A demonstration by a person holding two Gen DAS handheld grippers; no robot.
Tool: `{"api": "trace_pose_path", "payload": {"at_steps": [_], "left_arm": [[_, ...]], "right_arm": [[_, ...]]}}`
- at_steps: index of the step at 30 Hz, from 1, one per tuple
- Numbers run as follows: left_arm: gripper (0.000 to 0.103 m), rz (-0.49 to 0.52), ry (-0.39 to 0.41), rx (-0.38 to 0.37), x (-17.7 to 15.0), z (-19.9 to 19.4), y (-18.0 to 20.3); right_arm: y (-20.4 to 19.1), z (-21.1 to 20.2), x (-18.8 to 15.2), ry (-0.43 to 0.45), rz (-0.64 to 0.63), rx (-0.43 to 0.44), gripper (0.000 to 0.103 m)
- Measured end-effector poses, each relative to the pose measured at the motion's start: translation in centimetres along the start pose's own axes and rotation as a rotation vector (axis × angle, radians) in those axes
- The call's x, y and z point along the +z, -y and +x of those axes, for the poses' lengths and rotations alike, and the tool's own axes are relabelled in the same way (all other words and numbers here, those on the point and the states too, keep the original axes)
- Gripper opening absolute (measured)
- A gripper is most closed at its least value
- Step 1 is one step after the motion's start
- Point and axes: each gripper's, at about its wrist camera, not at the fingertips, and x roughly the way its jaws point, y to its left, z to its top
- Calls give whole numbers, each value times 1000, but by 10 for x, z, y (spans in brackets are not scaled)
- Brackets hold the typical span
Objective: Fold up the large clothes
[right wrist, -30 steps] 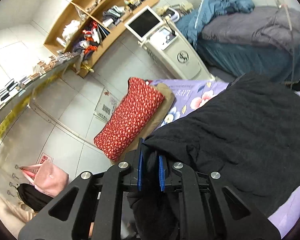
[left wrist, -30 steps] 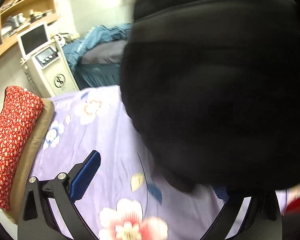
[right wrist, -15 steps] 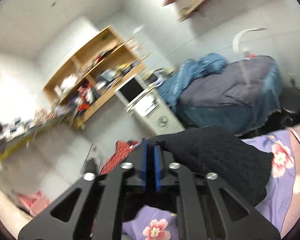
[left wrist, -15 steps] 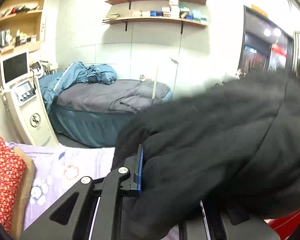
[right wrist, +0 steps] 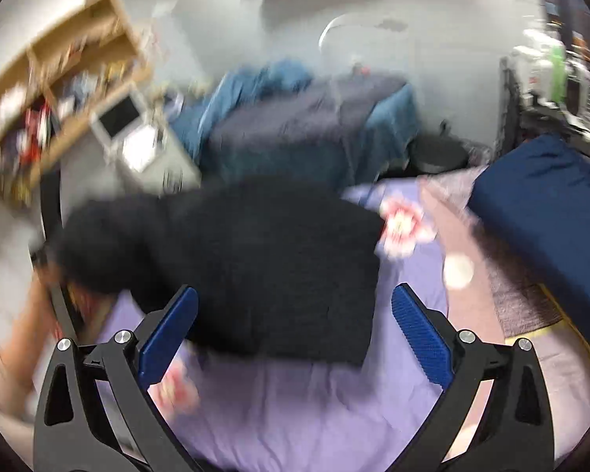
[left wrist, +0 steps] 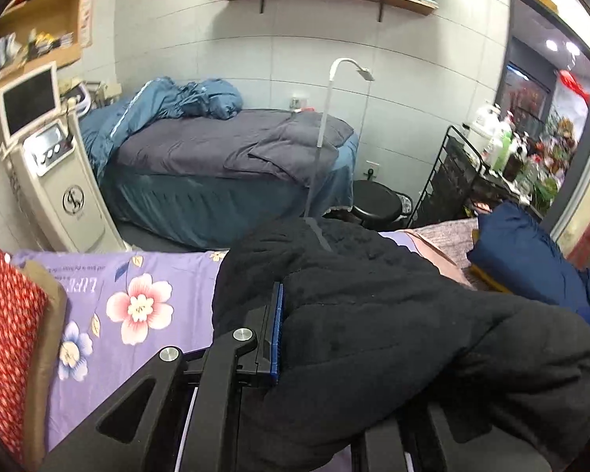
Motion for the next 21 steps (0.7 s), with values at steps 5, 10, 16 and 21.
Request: {"api": "trace_pose_path", "payload": {"at_steps": [5,10,16,21], "left_arm": [[10,11,5,-14,7,-8,8],[10,13,-13,6,-7,-18,0],[9,-51,9,-36,-21,-75,-26],[8,121,222,-66,10,-189,0]], "right_arm": [[-37,89,-28,-9,-210,-182,98],[-1,105,1,-13,37,-98,9],[-21,-35,63,231,-119,86,7],[-40,-159,105,447,-277,328,4]]}}
